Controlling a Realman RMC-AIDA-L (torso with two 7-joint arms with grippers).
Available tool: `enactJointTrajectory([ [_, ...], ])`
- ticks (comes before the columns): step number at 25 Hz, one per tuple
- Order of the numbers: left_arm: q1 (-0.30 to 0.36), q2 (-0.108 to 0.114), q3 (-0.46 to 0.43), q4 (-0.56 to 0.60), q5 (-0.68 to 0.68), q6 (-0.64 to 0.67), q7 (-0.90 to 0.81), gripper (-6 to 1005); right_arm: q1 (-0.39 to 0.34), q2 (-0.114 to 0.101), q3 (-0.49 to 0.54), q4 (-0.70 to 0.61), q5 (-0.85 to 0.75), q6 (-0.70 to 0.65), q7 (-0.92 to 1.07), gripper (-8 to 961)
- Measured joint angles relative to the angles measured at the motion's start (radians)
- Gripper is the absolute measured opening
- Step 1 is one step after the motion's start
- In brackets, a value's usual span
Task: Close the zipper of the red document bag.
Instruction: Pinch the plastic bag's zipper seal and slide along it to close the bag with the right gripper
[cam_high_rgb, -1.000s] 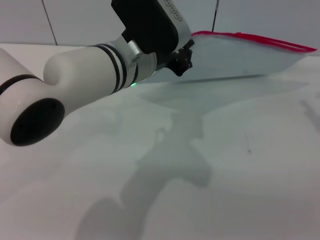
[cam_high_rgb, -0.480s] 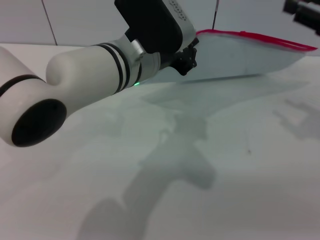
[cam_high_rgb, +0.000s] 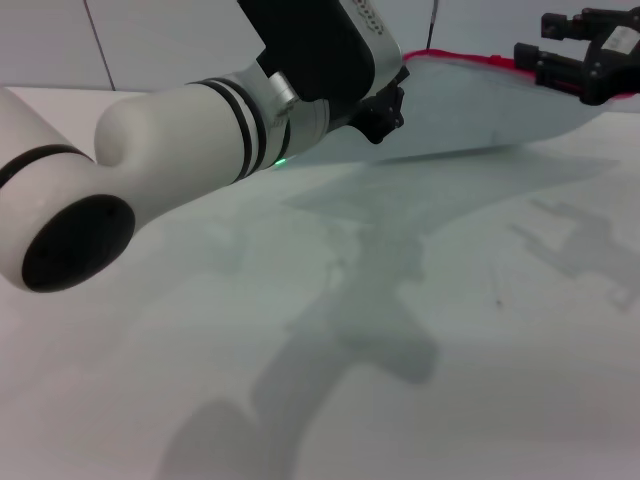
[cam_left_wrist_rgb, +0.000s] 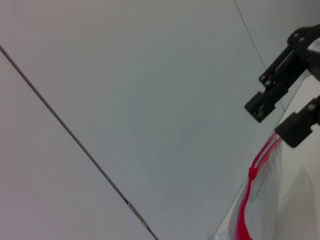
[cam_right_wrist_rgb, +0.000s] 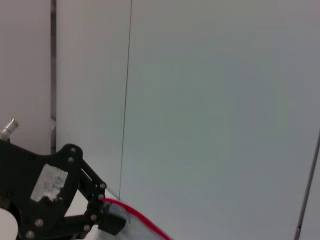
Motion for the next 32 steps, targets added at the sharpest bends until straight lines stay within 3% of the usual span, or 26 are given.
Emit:
enactJointTrajectory([
  [10,-0.002,-0.001,0.014,-0.002,-0.001,-0.001,0.005,54,0.047,-0.006,0.001,0.049,-0.065,0.006,-0.054,512],
  [32,-0.004,-0.002,0.029,-0.016,-0.002,-0.009,0.005,58,0.08,0.012,-0.013,0.097,-0.12,0.067,-0.122,511],
])
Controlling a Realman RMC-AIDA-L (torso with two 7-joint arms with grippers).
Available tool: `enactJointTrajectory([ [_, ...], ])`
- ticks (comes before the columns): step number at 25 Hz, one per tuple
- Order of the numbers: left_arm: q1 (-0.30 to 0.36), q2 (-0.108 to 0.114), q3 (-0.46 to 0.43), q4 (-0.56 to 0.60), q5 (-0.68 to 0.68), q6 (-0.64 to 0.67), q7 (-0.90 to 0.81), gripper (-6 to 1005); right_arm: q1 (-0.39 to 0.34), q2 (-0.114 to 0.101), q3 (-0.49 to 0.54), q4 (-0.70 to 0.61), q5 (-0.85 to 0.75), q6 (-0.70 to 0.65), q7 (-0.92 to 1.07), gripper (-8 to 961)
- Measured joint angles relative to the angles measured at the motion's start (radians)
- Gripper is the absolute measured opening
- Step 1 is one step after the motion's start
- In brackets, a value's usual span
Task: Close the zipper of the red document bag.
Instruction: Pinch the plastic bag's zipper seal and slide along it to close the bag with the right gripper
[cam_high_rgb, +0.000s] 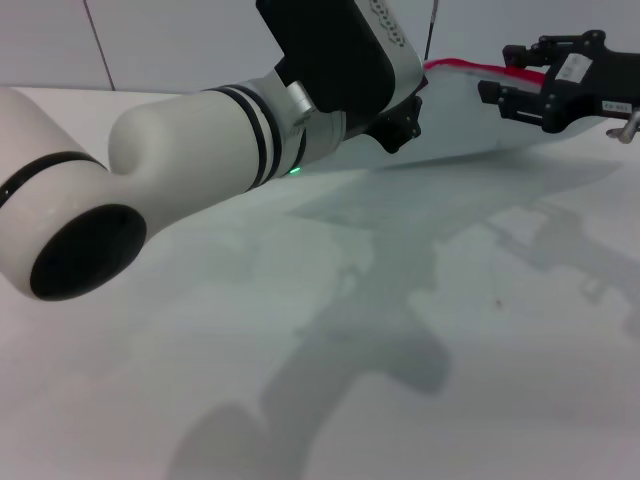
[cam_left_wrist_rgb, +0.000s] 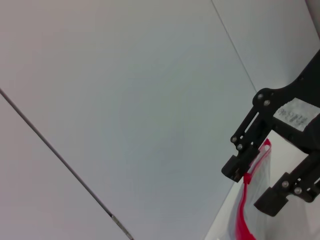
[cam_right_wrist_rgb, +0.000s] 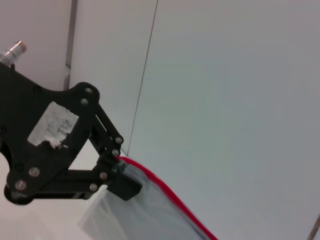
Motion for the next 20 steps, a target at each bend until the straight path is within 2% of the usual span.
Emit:
enactJointTrajectory([
  [20,0.0,0.002,0.01,-0.002,0.0,-0.001,0.0,61,0.004,0.0,-0.002,-0.004,-0.041,0.023,-0.039,511],
])
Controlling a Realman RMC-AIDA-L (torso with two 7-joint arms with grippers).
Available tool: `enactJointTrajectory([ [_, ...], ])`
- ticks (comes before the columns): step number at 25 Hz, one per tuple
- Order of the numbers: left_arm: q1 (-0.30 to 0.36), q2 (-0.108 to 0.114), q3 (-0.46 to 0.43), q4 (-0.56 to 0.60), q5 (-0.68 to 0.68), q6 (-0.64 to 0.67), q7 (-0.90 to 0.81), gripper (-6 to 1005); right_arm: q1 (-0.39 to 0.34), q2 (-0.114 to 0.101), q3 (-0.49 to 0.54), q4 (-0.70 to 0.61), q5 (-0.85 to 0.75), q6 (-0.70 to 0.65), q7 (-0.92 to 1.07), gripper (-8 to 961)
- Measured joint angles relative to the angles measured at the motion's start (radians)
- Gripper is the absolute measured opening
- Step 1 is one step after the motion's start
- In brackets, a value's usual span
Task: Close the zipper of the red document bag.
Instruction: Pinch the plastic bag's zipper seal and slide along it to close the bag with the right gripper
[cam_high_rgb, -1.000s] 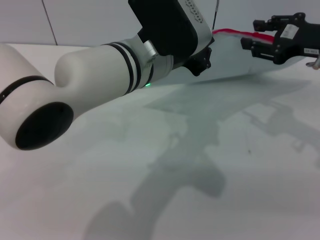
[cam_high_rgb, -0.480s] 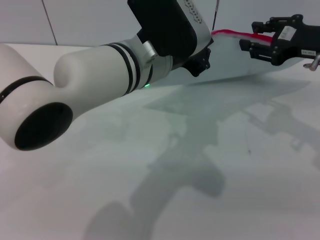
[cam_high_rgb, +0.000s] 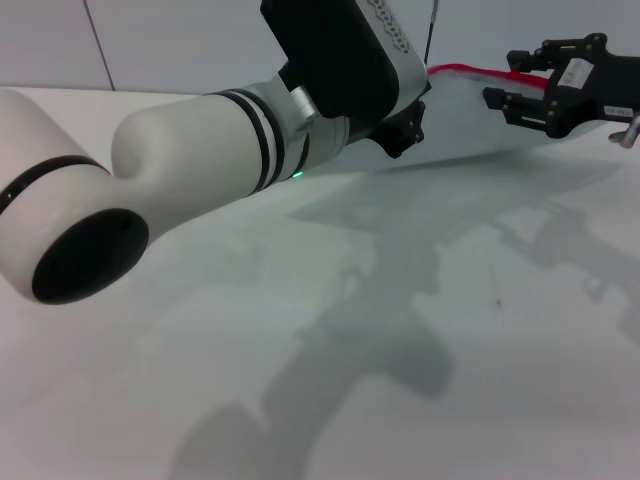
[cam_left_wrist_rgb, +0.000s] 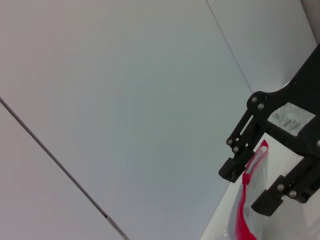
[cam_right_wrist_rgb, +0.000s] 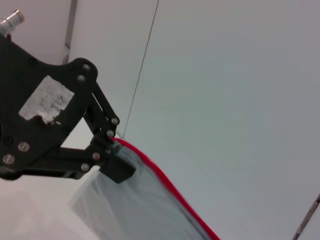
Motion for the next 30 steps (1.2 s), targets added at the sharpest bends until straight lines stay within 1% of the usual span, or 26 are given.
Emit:
enactJointTrajectory([
  [6,0.002,0.001,0.0,0.0,0.0,-0.001,0.0,62,0.002,-0.001,-0.005,-0.03,-0.016,-0.03,0.006,511],
  [9,0.002,0.001,0.0,0.0,0.0,-0.001,0.003,62,-0.001,0.001,-0.005,-0.073,-0.06,-0.054,0.014,511],
  [12,0.003,0.001,0.001,0.0,0.0,-0.001,0.009,63,-0.001,0.002,-0.005,-0.088,-0.077,-0.063,0.015,512],
  [20,0.006,0.0,0.002,0.0,0.0,-0.001,0.011,64,-0.005,0.005,-0.006,-0.139,-0.13,-0.075,0.004,511],
  [25,0.004,0.0,0.003,0.004,0.0,-0.001,0.011,65,-0.002,0.006,-0.007,-0.149,-0.142,-0.069,-0.029,509],
  [30,0.0,0.0,0.009,0.005,0.0,-0.001,0.011,66,-0.005,0.007,-0.045,-0.174,-0.145,-0.064,-0.053,501],
])
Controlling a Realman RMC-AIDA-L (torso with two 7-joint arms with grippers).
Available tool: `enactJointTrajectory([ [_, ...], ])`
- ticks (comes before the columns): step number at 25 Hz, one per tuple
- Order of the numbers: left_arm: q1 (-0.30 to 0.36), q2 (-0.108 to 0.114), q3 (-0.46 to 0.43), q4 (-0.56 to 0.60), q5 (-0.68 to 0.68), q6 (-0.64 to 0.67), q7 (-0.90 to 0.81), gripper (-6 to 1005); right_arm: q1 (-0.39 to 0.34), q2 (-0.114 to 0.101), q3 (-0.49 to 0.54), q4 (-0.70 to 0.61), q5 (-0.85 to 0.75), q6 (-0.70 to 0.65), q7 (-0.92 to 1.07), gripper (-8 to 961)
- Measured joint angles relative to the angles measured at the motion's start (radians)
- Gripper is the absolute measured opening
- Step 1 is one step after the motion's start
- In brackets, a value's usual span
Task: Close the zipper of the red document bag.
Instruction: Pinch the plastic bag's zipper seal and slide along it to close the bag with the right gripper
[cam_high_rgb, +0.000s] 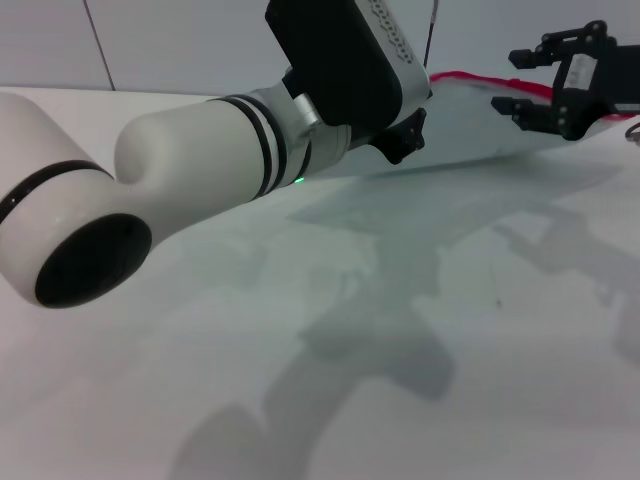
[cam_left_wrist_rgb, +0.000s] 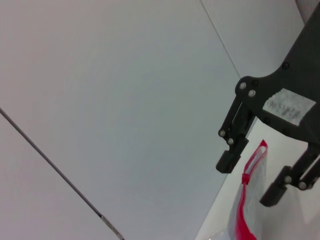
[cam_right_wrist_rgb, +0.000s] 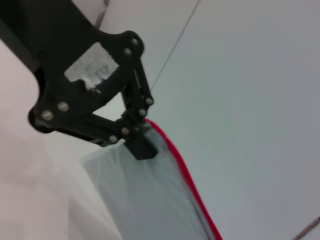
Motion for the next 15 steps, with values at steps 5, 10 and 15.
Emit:
enactJointTrajectory([
  [5,-0.001,0.0,0.001,0.002,0.0,0.0,0.0,67,-0.004,0.002,-0.04,-0.03,-0.045,0.004,-0.002,492],
  [10,-0.001,0.0,0.003,0.002,0.0,0.0,0.0,67,-0.001,0.003,-0.042,-0.037,-0.062,0.007,-0.002,484],
  [15,-0.001,0.0,0.003,0.002,0.0,0.0,0.0,68,-0.003,0.003,-0.043,-0.067,-0.061,0.01,-0.001,475],
])
